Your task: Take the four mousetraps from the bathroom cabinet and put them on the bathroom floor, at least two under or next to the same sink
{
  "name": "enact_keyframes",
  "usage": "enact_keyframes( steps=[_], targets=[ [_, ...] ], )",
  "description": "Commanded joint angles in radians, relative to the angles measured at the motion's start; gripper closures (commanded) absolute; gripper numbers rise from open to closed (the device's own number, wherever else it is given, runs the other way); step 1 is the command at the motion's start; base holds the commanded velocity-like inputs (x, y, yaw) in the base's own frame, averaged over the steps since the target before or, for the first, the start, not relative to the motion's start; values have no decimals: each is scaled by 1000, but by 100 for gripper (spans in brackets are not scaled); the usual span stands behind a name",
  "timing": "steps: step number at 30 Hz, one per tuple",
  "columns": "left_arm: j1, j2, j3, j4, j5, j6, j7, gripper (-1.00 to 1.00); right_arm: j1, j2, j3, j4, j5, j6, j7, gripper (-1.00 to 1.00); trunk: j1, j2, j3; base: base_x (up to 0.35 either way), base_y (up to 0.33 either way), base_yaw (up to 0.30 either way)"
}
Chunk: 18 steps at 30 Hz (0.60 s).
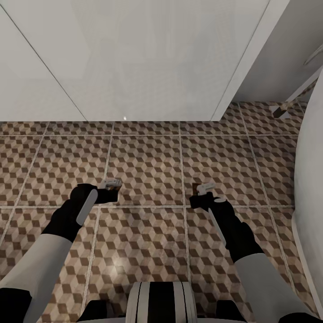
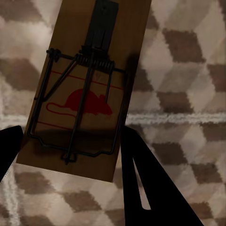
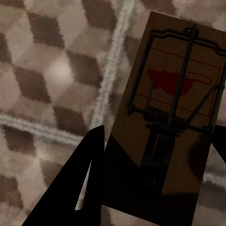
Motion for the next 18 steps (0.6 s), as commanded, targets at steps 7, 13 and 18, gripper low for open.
enact_keyframes(
  steps=[7,13,18],
  targets=[
    [0,5,-2,-6,8,-1,3,100,-1,-1,-4,-1,9,-14,8,100,0,0,-1,0,0,0],
    [1,23,-1,-7,8,-99,-2,100,-1,-2,-3,-1,9,-19,9,100,0,0,-1,0,0,0],
    [3,51,-1,-1,9,-159,-84,100,-1,-3,-2,-2,9,-23,10,100,0,0,-1,0,0,0]
  ],
)
